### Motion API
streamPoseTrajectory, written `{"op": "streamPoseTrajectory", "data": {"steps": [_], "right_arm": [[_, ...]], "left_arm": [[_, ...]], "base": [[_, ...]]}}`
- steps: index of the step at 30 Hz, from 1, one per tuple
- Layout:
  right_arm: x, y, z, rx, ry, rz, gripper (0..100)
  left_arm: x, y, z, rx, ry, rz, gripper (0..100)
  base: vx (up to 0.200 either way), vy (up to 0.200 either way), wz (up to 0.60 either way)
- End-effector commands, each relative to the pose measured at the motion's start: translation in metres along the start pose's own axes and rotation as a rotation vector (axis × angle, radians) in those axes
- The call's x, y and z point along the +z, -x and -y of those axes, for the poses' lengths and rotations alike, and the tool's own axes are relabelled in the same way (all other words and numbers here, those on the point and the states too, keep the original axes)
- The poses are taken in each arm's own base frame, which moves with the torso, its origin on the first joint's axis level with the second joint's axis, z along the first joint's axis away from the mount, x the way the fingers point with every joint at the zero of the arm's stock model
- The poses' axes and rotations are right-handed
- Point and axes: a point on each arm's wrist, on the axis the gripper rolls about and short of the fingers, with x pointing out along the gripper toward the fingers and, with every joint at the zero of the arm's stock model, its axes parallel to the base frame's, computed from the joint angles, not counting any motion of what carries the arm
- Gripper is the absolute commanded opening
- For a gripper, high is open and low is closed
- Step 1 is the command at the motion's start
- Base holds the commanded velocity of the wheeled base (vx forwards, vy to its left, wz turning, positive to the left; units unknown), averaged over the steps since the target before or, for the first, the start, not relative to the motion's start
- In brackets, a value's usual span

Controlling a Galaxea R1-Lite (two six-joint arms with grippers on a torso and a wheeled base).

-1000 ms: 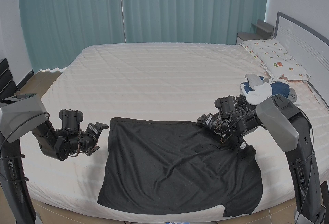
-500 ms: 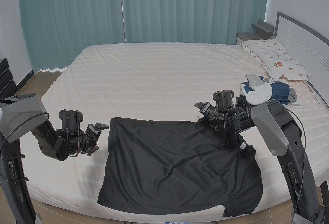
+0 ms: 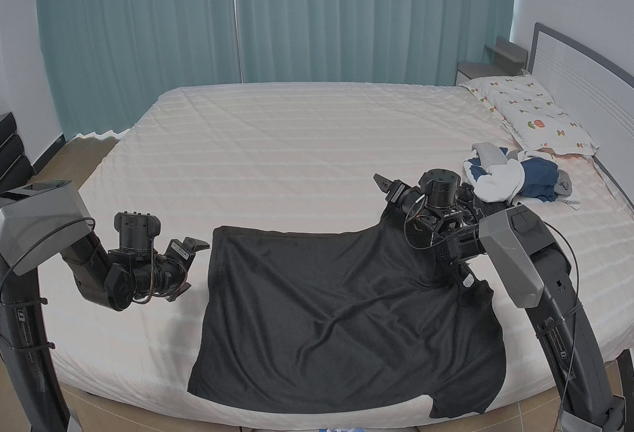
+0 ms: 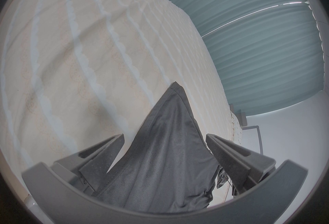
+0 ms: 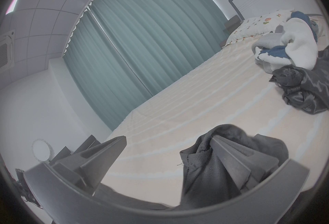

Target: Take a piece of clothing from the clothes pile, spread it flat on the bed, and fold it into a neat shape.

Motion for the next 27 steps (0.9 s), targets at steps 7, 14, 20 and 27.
{"op": "streamPoseTrajectory", "data": {"steps": [7,14,20,27], "right_arm": [[-0.01,0.004,-0.005,-0.005,0.128,-0.024,100],[-0.019,0.016,-0.002,-0.054,0.245,-0.118,100],[-0.022,0.042,0.004,-0.056,0.343,-0.204,100],[0.017,0.066,0.003,-0.078,0.336,-0.21,100]], "left_arm": [[-0.001,0.0,-0.001,0.005,-0.001,-0.003,100],[-0.001,0.0,-0.001,0.005,-0.003,-0.003,100],[-0.001,0.0,-0.001,0.005,-0.003,-0.001,100],[-0.001,0.0,-0.001,0.005,-0.003,-0.001,100]], "base": [[0.0,0.0,0.0],[0.0,0.0,0.0],[0.0,0.0,0.0],[0.0,0.0,0.0]]}}
